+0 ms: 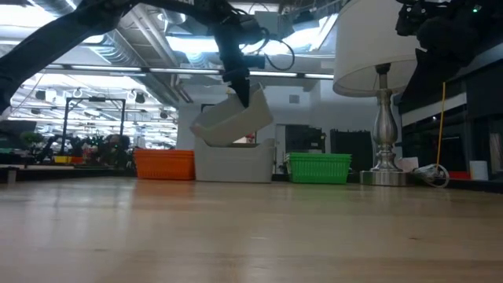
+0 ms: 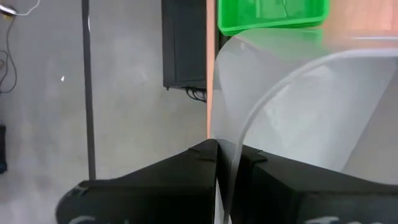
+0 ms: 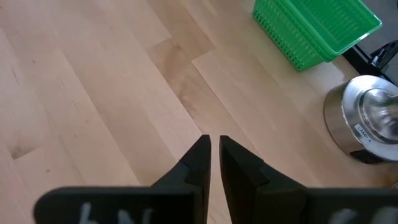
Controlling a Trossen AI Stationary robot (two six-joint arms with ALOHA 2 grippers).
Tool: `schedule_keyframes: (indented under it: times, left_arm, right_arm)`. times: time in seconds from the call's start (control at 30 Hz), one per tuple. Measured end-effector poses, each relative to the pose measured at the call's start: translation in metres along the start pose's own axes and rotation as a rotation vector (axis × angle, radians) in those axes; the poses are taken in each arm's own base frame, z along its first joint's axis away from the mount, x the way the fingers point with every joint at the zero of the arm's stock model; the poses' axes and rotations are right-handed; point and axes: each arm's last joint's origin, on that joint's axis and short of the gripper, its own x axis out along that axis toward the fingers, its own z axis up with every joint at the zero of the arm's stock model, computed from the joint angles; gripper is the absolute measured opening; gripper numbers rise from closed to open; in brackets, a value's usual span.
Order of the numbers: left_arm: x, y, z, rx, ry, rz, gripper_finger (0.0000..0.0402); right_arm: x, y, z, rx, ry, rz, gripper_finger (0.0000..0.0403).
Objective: Stack baskets by color
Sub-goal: Stack the bottom gray bin on the gray bin
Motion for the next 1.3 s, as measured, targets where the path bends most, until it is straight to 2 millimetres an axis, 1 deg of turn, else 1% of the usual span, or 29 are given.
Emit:
schedule_keyframes:
  times: [0.23,0.4,0.53,0.67,0.93,1.07,1.2,1.3]
  left_arm:
    - [-0.001,-0.006,0.003,0.042,0.009,-0.016,0.0000]
    - [-0.002,-0.012,0.006,0.069,0.094,0.061,0.0000]
    - [-0.002,-0.017,0.006,0.048,0.122,0.045,0.0002]
    - [-0.002,-0.017,0.003,0.018,0.144,0.032,0.0025]
    - [-0.003,-0.020,0.006,0.022,0.136,0.036,0.0075]
    - [-0.004,-0.023,0.016,0.040,0.137,0.143,0.0080]
    - [-0.008,-0.030,0.029,0.051,0.174,0.296,0.0078]
    - [0.004,-0.037,0.034,0.045,0.222,0.359,0.0077]
  right_arm:
    - [0.000,0.000,0.000,0.001,0.000,0.001,0.0037]
    - [0.000,0.000,0.000,0.002,0.001,0.001,0.0037]
    - [0.000,0.000,0.000,0.001,0.001,0.001,0.0037]
    - [0.000,0.000,0.000,0.000,0.003,0.003,0.0037]
    - [0.000,0.000,0.000,-0.001,0.010,0.009,0.0037]
    - [0.000,0.000,0.000,-0.001,0.010,0.009,0.0037]
    - [0.000,0.000,0.000,-0.001,0.010,0.009,0.0037]
    - [0.000,0.000,0.000,-0.002,0.010,0.009,0.0037]
